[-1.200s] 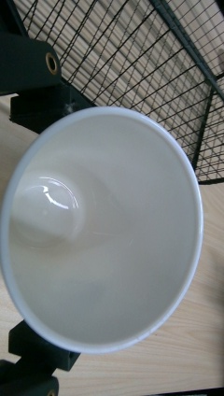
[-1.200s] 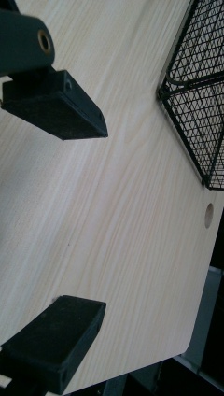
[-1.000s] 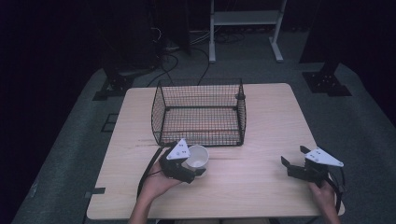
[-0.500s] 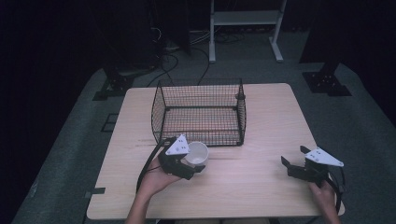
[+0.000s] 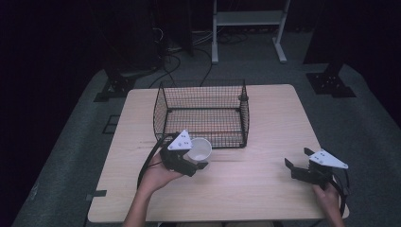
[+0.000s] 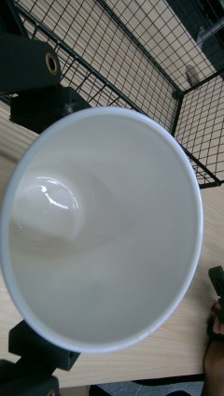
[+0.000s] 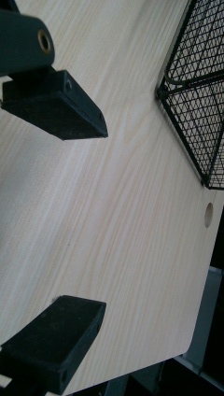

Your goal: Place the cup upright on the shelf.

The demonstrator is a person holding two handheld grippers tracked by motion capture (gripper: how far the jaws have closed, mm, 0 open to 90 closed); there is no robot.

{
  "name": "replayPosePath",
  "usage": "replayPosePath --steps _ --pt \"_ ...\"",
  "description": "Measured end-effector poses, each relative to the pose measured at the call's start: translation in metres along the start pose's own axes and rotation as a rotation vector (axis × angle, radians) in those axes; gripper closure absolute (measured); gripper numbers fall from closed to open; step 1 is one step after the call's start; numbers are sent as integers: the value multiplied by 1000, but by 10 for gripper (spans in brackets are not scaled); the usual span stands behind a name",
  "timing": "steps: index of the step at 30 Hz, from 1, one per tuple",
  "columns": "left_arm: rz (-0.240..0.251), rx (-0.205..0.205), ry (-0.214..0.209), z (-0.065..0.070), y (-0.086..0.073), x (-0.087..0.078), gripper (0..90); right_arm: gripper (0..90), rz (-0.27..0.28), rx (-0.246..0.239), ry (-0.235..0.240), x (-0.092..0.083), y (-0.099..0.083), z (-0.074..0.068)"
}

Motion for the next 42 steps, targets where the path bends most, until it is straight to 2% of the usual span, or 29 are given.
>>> replayPosePath --steps 15,25,38,42 --pt "-18 27 -10 -3 17 -2 210 130 1 6 2 0 0 1" --pt "-27 15 -22 -7 23 -3 211 131 2 5 4 0 0 1" --pt "-42 39 -26 -11 37 -8 211 130 3 7 4 0 0 1" --pt "-44 35 -28 -14 42 -11 211 131 2 12 4 0 0 1"
Point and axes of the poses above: each handheld gripper's, and its own axes: x roughly forward along the jaws, y roughly out of its top, z roughly to its right, the point moved 6 cm from there along x, roughly forward along the jaws, and after that the axes turned 8 degrees about -x, right-handed, at the moved point
